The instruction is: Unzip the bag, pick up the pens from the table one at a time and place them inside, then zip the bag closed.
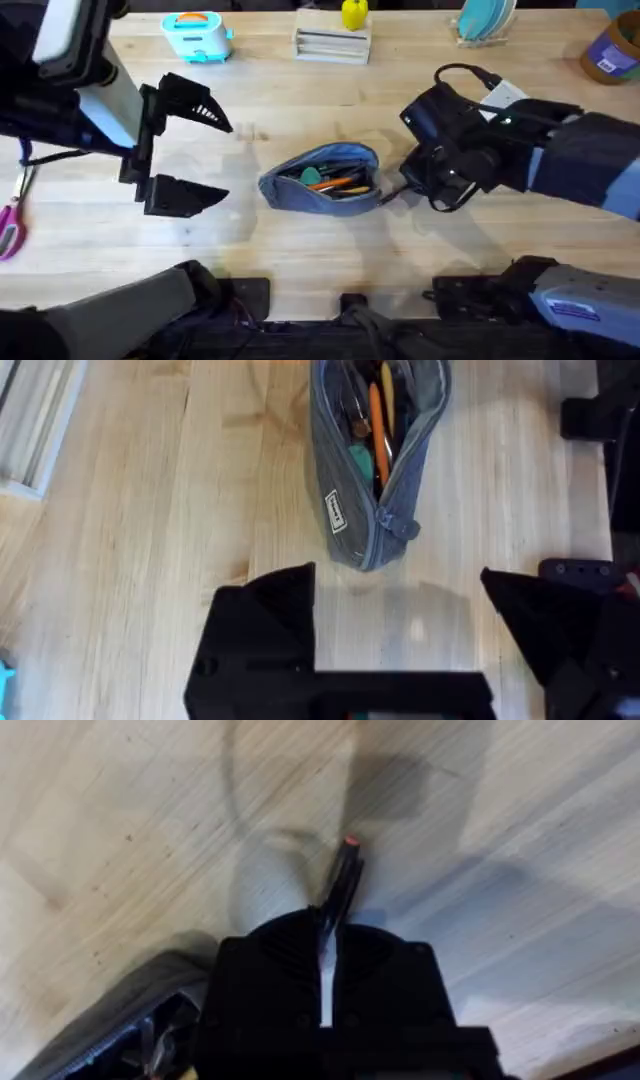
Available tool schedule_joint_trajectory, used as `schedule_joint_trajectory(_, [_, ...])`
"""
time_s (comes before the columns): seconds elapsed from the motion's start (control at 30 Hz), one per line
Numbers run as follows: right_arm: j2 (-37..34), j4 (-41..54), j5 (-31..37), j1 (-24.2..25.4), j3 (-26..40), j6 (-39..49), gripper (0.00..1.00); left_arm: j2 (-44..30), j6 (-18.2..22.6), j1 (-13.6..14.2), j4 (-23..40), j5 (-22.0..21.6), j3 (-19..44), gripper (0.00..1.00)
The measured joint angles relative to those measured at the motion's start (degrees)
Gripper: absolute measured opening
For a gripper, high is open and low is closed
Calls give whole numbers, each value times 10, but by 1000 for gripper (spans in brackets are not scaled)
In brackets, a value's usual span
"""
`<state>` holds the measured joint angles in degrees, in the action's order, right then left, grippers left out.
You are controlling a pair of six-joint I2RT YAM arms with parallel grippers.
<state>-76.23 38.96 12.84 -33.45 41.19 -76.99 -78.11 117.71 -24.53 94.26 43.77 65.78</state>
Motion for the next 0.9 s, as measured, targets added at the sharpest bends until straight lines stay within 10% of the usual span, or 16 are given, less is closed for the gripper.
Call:
schedule_joint_trajectory(0.4, [103, 27, 30, 0, 52, 198, 35, 0, 0, 0, 0, 0, 0, 993])
schedule_joint_trajectory(0.9, [196, -67, 12, -30, 87, 689, 32, 0, 0, 0, 0, 0, 0, 993])
